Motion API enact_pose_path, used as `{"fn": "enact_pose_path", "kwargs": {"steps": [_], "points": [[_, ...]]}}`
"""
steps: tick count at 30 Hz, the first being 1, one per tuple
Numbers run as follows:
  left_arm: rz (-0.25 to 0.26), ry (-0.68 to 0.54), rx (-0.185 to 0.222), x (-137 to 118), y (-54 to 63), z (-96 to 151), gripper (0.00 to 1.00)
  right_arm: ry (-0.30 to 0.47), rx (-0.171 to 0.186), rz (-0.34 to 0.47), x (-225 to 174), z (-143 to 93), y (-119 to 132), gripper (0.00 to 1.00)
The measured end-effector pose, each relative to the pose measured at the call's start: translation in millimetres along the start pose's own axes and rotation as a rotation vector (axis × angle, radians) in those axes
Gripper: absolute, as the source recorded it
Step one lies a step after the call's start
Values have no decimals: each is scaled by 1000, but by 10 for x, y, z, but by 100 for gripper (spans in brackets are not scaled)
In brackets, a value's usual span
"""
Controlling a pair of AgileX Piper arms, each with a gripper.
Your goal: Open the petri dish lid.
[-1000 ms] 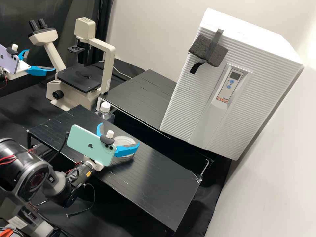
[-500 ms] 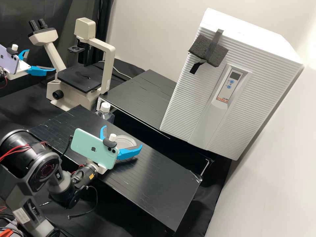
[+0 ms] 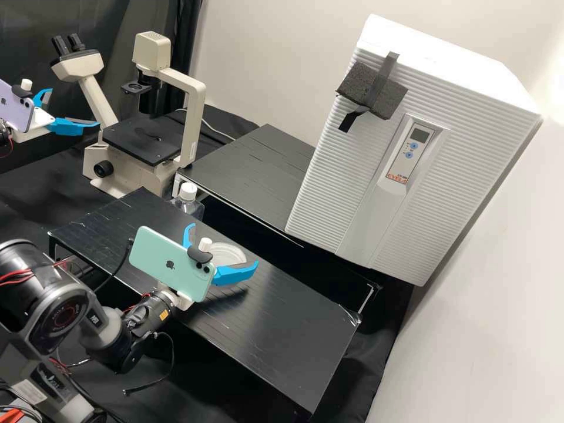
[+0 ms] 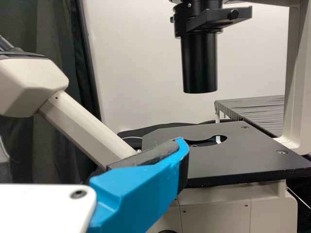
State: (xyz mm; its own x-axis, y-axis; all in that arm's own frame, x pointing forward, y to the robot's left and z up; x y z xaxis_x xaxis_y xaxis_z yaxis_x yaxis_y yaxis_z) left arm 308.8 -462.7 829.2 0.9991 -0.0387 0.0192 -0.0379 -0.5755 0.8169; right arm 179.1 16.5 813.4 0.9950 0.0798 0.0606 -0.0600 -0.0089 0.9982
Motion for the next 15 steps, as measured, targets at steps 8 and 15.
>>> {"fn": "enact_pose_path", "kwargs": {"steps": [8, 15], "points": [[0, 0, 0, 0, 0, 0, 100, -24, 3, -17, 10, 37, -26, 100], [0, 0, 0, 0, 0, 0, 100, -58, 8, -41, 20, 92, -70, 100]]}}
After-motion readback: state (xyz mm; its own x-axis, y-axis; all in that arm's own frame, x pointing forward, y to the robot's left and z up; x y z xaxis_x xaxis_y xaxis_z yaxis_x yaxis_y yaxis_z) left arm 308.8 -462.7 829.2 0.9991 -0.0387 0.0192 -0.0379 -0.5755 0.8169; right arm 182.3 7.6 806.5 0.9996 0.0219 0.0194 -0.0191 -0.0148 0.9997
